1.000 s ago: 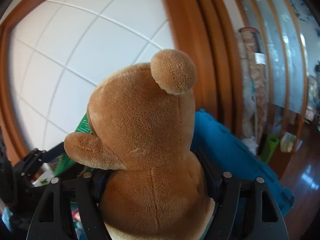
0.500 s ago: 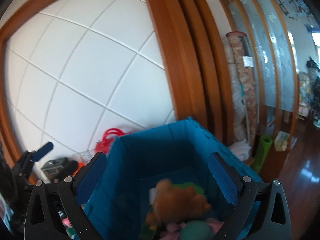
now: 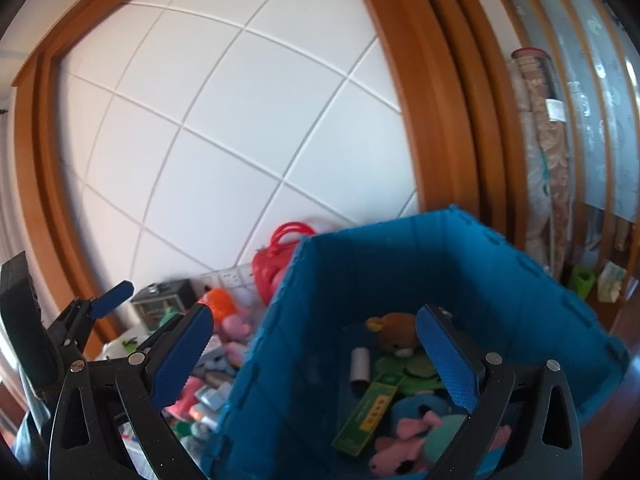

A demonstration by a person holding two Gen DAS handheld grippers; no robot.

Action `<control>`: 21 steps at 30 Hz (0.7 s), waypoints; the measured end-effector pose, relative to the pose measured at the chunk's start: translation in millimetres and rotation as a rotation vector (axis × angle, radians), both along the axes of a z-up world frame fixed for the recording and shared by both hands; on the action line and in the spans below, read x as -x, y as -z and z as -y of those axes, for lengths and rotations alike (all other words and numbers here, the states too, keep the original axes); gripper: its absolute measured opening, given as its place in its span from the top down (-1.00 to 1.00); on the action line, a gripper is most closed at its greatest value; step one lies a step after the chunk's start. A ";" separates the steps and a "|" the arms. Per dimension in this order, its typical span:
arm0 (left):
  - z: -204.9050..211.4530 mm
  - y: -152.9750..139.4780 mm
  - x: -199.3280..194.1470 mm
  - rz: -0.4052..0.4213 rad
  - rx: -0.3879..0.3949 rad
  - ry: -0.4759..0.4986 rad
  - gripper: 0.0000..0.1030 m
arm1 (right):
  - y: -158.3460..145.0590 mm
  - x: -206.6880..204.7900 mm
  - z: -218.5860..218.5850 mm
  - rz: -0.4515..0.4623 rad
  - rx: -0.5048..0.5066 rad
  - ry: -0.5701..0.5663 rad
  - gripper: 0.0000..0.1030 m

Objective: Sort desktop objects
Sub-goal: 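Carry the bear and green box into the crate and open both tools, then move both tools back toward the remaining pile on the table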

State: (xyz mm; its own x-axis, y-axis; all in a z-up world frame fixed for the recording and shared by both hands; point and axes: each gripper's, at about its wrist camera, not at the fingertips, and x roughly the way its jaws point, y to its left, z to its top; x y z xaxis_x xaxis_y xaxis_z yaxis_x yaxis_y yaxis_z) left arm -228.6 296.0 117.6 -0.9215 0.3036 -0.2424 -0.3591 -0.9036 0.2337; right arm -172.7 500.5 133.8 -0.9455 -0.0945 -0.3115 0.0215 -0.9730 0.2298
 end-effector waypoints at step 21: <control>129.0 43.6 -13.9 0.109 -0.034 -0.415 -0.71 | 32.6 2.8 111.1 0.086 -0.034 -0.276 -1.00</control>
